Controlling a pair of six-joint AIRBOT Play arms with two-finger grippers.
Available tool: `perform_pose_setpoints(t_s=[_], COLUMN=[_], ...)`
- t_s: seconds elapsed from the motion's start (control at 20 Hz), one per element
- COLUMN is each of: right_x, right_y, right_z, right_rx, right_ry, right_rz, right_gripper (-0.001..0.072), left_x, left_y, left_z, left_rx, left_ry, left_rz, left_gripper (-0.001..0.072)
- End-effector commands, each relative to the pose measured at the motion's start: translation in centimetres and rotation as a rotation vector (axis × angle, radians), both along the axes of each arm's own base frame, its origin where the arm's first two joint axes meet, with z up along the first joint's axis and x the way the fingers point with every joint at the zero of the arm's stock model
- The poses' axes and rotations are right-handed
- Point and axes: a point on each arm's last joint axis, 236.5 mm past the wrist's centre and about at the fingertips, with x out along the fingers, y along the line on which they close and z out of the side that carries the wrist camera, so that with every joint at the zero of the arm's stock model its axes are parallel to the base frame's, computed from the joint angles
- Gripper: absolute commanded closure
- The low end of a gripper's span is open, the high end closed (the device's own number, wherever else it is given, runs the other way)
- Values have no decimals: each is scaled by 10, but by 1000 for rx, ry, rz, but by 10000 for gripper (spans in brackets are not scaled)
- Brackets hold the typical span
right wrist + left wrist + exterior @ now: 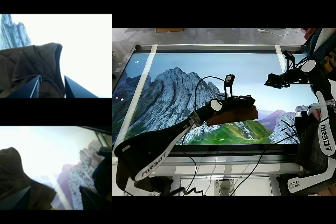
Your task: Fold the clothes and pants, and hang the long-sleeved shirts on hangers.
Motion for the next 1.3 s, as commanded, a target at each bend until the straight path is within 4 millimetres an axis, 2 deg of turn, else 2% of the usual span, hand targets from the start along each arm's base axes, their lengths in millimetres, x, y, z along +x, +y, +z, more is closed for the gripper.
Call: perform_pose_setpoints(t_s=[0.0, 0.15, 0.2, 0.25, 0.35, 0.4, 0.45, 0.55, 0.6, 0.65, 0.7, 0.8, 1.05, 1.1, 1.25], right_x=[-8, -27, -39, -52, -79, -91, -98, -97, -93, -88, -86, -85, -73, -74, -89], right_y=[-23, -53, -51, -43, -8, 6, 13, 13, 11, 10, 12, 24, 62, 68, 87], right_z=[-11, -38, -49, -60, -81, -91, -105, -132, -144, -153, -161, -170, -168, -167, -178], right_rx=[-103, -271, -287, -266, -126, -61, -18, 22, 34, 57, 84, 155, 376, 403, 407], right_ry=[24, 86, 115, 144, 175, 194, 223, 263, 275, 296, 332, 369, 402, 411, 473], right_rz=[31, 117, 196, 264, 392, 418, 383, 201, 94, -6, -84, -120, -149, -137, -86], right_gripper=[368, 376, 376, 376, 410, 409, 376, 112, 39, 15, 16, 16, 36, 56, 56], left_x=[17, 36, 40, 44, 49, 50, 48, 44, 42, 41, 41, 41, 41, 41, 41], left_y=[9, 34, 43, 51, 67, 74, 78, 83, 84, 84, 84, 84, 84, 84, 84], left_z=[5, 27, 35, 41, 50, 53, 53, 51, 50, 49, 49, 49, 49, 49, 49], left_rx=[-9, -33, -41, -48, -59, -62, -64, -64, -63, -63, -63, -63, -63, -63, -63], left_ry=[-17, -33, -35, -33, -23, -12, 2, 32, 40, 44, 46, 45, 45, 45, 45], left_rz=[43, 78, 82, 82, 75, 62, 45, 8, -2, -8, -10, -10, -10, -10, -10], left_gripper=[4, 5, 5, 6, 6, 7, 7, 8, 8, 8, 8, 8, 8, 8, 8])
